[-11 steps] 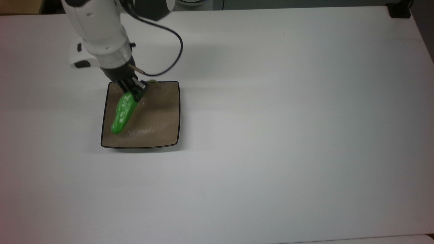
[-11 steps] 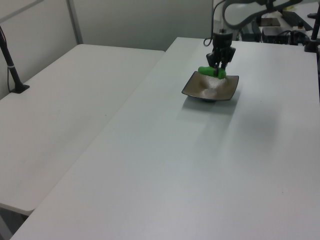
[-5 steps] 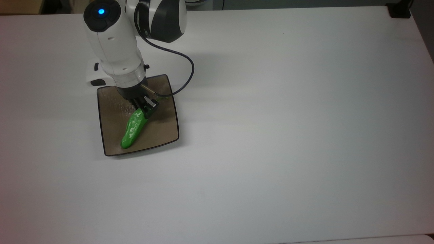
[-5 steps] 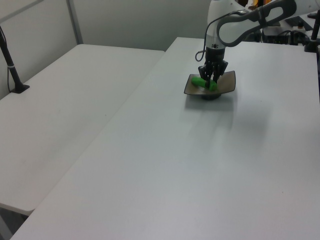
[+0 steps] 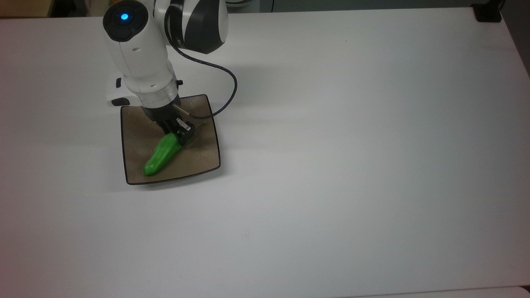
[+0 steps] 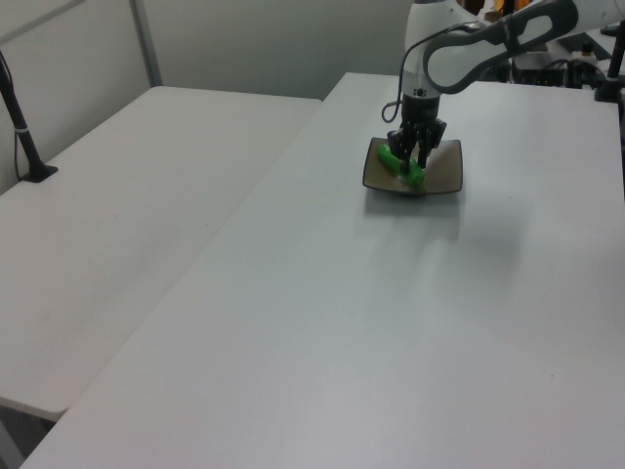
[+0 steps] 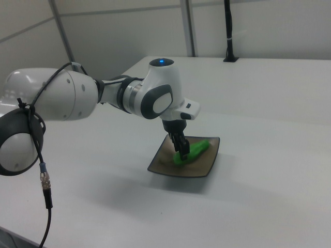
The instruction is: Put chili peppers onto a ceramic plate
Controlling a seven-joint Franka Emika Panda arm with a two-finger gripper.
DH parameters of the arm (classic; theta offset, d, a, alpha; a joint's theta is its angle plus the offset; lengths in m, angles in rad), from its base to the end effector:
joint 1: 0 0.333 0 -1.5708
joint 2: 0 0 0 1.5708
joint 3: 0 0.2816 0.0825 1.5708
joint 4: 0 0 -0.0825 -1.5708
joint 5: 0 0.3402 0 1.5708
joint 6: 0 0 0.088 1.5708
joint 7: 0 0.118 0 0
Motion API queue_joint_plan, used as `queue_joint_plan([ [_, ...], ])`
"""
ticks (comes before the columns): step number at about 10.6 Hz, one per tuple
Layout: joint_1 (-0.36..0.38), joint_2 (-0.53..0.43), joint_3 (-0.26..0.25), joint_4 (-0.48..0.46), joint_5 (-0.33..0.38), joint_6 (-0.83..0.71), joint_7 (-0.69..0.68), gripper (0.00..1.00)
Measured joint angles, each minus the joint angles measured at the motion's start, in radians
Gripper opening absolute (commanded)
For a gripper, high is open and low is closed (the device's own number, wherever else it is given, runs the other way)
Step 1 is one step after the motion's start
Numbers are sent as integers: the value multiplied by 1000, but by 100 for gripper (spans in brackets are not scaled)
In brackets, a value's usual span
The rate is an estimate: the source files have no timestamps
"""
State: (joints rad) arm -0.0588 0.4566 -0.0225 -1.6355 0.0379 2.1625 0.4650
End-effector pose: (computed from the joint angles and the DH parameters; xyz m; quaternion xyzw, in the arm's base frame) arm 0.6286 -0.0478 0.3401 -0.9599 0.2779 -0.0325 0.0177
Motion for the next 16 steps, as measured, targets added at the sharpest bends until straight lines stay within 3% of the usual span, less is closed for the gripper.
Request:
queue_joint_plan([
  [5, 4, -36, 1, 21, 0, -2, 16, 100],
  [10, 84, -242, 3, 106, -1, -309, 4, 100],
  [13, 148, -329, 5, 151, -1, -493, -143, 100],
  [16, 202, -395, 6, 133, -1, -546, -380, 100],
])
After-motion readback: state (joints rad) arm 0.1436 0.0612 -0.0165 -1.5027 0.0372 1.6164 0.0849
